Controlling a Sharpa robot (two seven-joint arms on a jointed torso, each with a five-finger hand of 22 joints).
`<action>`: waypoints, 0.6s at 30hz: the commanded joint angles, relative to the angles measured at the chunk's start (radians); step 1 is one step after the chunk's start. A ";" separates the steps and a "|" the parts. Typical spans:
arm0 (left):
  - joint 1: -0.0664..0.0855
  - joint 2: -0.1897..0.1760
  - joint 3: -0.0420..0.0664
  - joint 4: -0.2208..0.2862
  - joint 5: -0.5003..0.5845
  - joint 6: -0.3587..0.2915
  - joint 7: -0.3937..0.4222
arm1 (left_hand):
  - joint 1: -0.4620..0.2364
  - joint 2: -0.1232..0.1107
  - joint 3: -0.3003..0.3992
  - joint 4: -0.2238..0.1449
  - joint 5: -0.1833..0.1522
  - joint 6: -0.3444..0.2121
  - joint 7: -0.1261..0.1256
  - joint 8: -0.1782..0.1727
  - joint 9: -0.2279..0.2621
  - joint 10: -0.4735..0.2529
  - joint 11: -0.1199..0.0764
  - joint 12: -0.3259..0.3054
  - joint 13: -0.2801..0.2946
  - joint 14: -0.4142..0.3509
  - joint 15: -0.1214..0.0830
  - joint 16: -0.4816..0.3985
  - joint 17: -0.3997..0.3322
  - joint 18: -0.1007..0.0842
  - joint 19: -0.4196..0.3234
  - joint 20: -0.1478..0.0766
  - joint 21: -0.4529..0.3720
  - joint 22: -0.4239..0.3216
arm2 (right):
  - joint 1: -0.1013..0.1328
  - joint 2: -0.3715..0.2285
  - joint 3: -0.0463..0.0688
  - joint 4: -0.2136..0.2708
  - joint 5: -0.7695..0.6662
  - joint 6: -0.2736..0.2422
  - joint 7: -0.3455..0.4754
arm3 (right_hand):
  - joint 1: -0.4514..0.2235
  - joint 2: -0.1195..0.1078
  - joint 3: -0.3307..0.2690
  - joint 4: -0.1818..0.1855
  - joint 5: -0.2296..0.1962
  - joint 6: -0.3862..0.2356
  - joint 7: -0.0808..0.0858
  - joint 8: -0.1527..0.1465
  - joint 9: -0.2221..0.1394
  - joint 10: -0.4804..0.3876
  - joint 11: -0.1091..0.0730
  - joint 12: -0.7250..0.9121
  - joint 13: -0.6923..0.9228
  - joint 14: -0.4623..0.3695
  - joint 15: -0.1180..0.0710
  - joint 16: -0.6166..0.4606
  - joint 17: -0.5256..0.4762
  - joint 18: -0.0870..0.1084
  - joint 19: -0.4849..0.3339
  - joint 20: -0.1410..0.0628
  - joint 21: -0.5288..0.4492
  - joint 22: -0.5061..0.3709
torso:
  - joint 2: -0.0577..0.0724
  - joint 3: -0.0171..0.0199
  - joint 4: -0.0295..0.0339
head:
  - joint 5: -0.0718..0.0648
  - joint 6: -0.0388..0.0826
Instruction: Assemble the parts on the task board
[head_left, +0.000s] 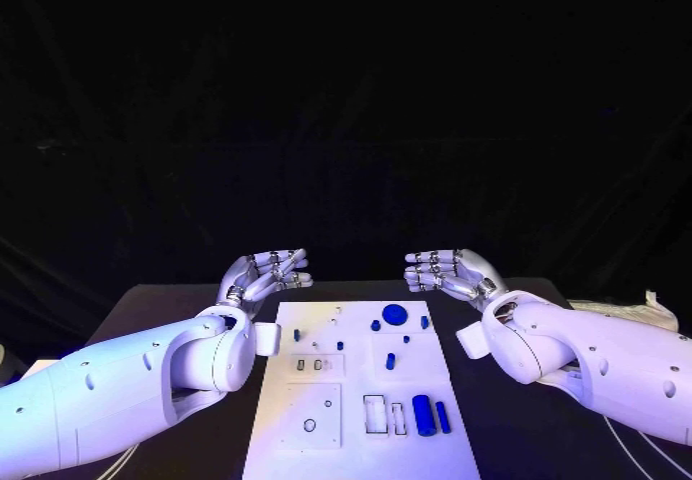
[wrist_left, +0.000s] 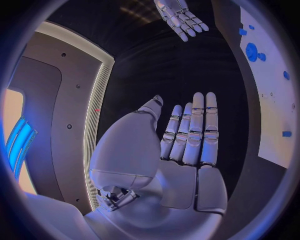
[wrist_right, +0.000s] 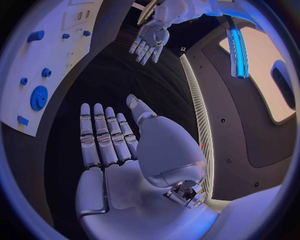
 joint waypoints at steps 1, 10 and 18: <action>0.002 -0.025 0.001 0.039 0.037 0.032 0.030 | 0.011 -0.002 0.008 -0.012 -0.002 0.025 -0.008 0.000 -0.005 0.037 -0.014 -0.002 -0.004 0.052 -0.019 0.014 0.019 0.014 0.057 -0.019 0.023 0.006 | 0.008 0.000 0.007 -0.001 -0.258 0.027 -0.049 | 0.017 -0.019 0.065 -0.061 -0.012 0.161 0.007 -0.004 0.003 0.161 -0.030 -0.015 0.002 0.186 -0.039 0.003 0.004 0.028 0.147 -0.036 0.041 -0.001 | 0.018 0.0021 -0.0038 | 0.000 0.005; 0.004 -0.120 0.001 0.192 0.066 0.085 0.003 | 0.008 -0.014 0.038 -0.033 -0.002 0.070 -0.027 -0.021 -0.016 0.114 -0.039 -0.031 -0.011 0.145 -0.050 0.052 0.095 0.011 0.148 -0.056 0.071 0.021 | 0.054 -0.003 0.015 0.001 -0.686 0.061 -0.183 | 0.020 -0.047 0.101 -0.096 -0.043 0.256 -0.027 0.005 0.013 0.300 -0.080 -0.005 0.009 0.384 -0.113 0.054 0.040 0.025 0.338 -0.120 0.158 0.045 | 0.075 0.0006 0.0127 | -0.029 0.016; 0.010 -0.180 0.002 0.290 0.102 0.113 0.000 | -0.003 -0.024 0.044 -0.039 -0.003 0.068 -0.021 -0.038 -0.021 0.114 -0.033 -0.055 -0.013 0.130 -0.046 0.045 0.119 0.008 0.140 -0.054 0.070 0.020 | 0.080 0.002 0.021 0.001 -0.982 0.073 -0.301 | 0.005 -0.068 0.091 -0.090 -0.081 0.306 -0.059 -0.006 0.012 0.386 -0.122 -0.016 0.012 0.583 -0.176 0.186 0.145 0.023 0.477 -0.191 0.337 0.143 | 0.122 -0.0068 0.0327 | -0.048 0.017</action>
